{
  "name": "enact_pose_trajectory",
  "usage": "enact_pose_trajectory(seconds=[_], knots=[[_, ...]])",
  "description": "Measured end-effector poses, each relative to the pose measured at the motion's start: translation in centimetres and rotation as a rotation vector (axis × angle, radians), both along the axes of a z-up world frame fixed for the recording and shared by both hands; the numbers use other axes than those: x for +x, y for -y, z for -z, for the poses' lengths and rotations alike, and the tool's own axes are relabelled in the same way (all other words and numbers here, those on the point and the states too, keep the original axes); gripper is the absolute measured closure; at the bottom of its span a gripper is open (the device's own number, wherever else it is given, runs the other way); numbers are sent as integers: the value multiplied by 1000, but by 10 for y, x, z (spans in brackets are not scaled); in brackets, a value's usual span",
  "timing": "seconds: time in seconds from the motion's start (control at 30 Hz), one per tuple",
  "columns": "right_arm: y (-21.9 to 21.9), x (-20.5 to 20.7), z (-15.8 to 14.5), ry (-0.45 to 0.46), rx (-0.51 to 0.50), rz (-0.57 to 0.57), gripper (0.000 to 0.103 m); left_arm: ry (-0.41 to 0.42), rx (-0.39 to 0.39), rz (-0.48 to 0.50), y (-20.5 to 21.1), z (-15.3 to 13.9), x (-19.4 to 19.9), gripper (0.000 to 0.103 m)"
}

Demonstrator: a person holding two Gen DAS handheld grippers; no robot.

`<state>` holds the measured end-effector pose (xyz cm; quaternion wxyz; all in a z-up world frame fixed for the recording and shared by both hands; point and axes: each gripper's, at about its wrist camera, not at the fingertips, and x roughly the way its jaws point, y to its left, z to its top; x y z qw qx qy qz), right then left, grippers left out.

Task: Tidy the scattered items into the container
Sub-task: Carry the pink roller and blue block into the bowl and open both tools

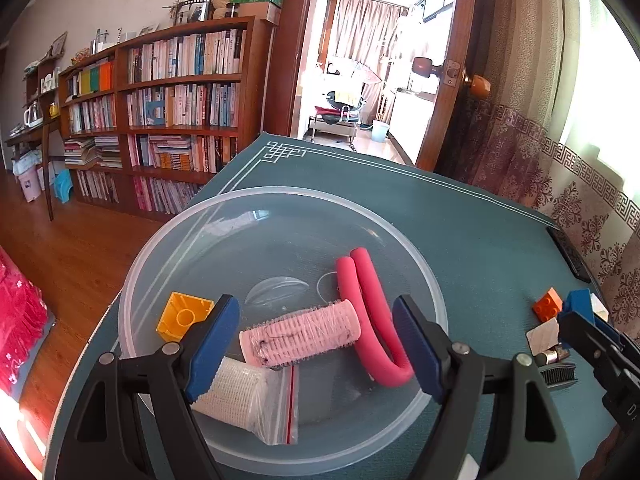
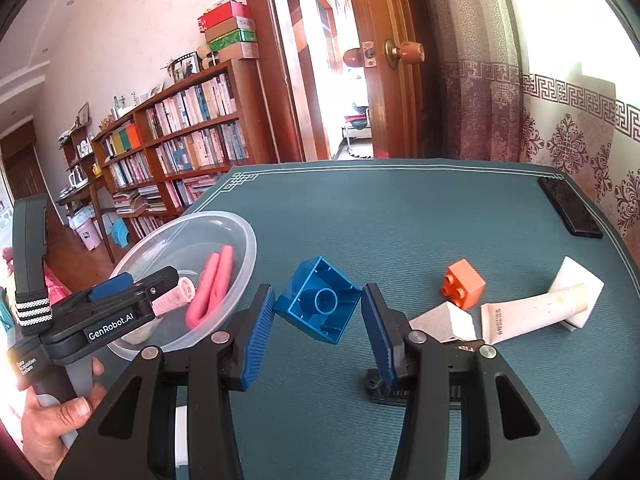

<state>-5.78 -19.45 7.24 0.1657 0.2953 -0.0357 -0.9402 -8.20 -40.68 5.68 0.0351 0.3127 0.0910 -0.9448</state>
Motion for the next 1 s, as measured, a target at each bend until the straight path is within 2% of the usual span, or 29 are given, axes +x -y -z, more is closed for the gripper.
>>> enact_pose_trajectory(seconds=[0.27, 0.63, 1.0], knots=[[38, -11, 1, 9, 2, -73, 55, -48, 7, -90, 20, -11, 10, 19], [95, -23, 11, 32, 53, -178, 54, -75, 68, -158, 44, -17, 17, 19], [120, -27, 28, 98, 51, -265, 54, -73, 132, -217, 64, -13, 20, 19]])
